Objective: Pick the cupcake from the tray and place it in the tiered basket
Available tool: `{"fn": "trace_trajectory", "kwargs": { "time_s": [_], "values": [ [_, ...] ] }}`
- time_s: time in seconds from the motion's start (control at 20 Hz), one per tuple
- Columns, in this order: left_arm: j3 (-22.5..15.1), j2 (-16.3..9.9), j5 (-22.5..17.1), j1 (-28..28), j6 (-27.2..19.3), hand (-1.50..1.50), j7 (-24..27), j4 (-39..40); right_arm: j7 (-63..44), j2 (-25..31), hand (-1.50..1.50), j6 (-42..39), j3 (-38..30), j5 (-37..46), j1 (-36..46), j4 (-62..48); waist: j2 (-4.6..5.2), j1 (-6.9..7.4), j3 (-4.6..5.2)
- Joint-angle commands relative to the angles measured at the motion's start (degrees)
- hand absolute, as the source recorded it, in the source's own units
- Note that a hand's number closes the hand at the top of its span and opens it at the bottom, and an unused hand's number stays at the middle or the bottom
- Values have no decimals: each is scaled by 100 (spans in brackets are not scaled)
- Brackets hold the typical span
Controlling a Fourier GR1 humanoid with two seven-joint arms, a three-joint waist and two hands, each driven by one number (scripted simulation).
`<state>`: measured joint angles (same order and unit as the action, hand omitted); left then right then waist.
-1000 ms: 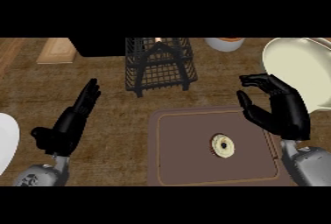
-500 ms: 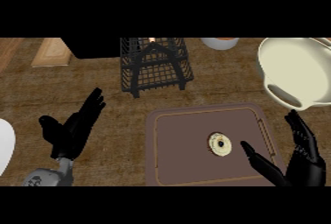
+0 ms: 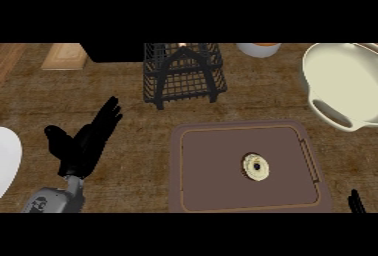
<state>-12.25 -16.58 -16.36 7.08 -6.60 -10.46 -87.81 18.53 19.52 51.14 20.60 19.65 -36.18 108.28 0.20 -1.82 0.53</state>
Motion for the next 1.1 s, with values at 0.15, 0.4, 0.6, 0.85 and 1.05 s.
{"fn": "trace_trajectory", "kwargs": {
  "time_s": [0.15,0.4,0.6,0.85,1.05],
  "values": [
    [-122,67,9,91,38,0,-134,-129,-1567,-71,-150,290,143,1823,-1420,647,108,183,34],
    [-69,61,21,346,111,0,-144,63,-2550,-879,-150,-198,598,3246,-1793,1135,144,289,13],
    [-82,150,40,390,77,0,-114,115,-3343,-1574,-150,-899,914,4294,-1891,1416,159,349,11],
    [-148,129,99,525,77,0,-293,9,-4594,-1932,-150,-1748,975,5608,-1739,1672,153,389,1],
    [-255,287,186,372,56,0,-100,159,-5840,-1944,-150,-2533,1464,6602,-1256,1712,114,346,-13]
  ]
}}
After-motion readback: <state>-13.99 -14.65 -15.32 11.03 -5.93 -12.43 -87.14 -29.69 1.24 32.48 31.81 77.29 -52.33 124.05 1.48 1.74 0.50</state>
